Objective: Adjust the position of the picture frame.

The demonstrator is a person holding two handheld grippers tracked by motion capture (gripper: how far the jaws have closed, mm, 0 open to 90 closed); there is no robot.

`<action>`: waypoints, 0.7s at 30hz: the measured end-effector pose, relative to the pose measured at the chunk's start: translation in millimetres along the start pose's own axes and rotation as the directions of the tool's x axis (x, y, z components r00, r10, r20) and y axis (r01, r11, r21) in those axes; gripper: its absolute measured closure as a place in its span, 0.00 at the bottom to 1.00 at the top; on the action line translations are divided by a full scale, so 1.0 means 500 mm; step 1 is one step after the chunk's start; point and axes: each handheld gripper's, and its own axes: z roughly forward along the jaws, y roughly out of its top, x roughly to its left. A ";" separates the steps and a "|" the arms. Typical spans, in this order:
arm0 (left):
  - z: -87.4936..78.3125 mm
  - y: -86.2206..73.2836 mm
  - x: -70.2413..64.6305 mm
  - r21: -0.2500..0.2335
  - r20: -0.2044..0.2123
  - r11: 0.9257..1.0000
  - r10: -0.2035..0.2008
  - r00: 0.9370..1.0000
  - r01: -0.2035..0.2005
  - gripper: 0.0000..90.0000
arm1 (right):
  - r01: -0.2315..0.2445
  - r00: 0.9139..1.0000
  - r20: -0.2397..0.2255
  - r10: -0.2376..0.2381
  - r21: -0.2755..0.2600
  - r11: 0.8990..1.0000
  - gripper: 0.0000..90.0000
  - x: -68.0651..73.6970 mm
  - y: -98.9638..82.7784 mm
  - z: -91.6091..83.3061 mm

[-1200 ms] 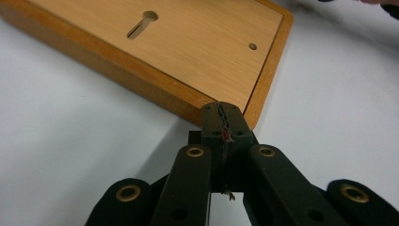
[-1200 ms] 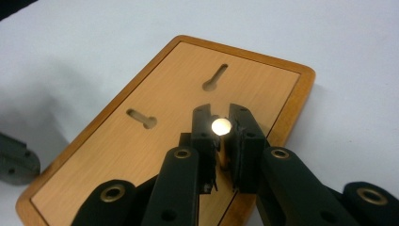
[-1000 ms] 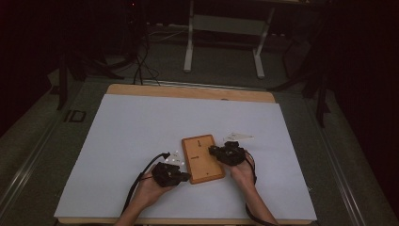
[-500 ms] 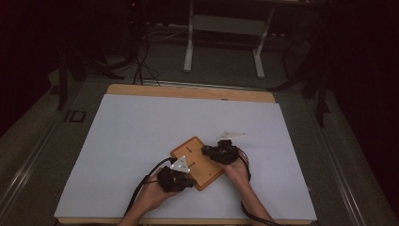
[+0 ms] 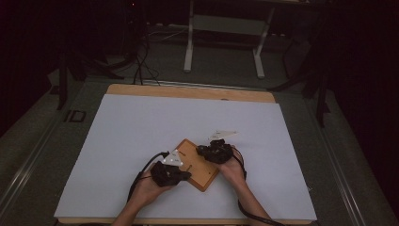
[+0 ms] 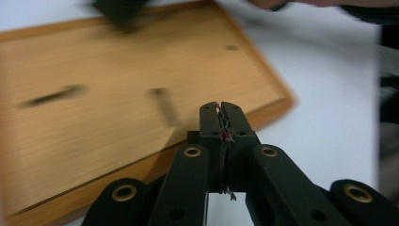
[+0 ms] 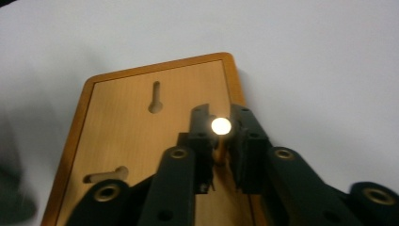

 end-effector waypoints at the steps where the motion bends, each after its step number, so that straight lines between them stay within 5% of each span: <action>1: -0.009 -0.002 0.013 -0.010 -0.037 1.000 -0.014 0.999 0.014 0.97 | 0.004 1.000 0.001 -0.004 0.004 1.000 0.84 -0.001 -0.001 -0.004; 5: -0.028 -0.008 0.044 -0.021 -0.116 0.999 -0.044 0.992 0.042 0.97 | 0.035 0.999 0.022 -0.035 0.019 0.999 0.81 -0.001 -0.006 -0.020; 8: -0.052 -0.016 0.088 -0.053 -0.209 0.995 -0.098 0.973 0.089 0.98 | 0.055 0.997 0.044 -0.057 0.033 0.998 0.79 0.001 -0.018 -0.045; 12: -0.060 -0.027 0.120 -0.065 -0.257 0.990 -0.138 0.956 0.125 0.99 | 0.058 0.996 0.069 -0.061 0.034 0.998 0.88 0.000 -0.040 -0.083; 15: -0.052 -0.036 0.135 -0.038 -0.261 0.988 -0.157 0.953 0.152 0.99 | 0.076 0.993 0.083 -0.080 0.047 0.996 1.00 0.002 -0.061 -0.108; 21: -0.038 -0.040 0.137 0.000 -0.248 0.988 -0.147 0.958 0.152 1.00 | 0.084 0.993 0.079 -0.091 0.092 0.992 1.00 0.012 -0.112 -0.141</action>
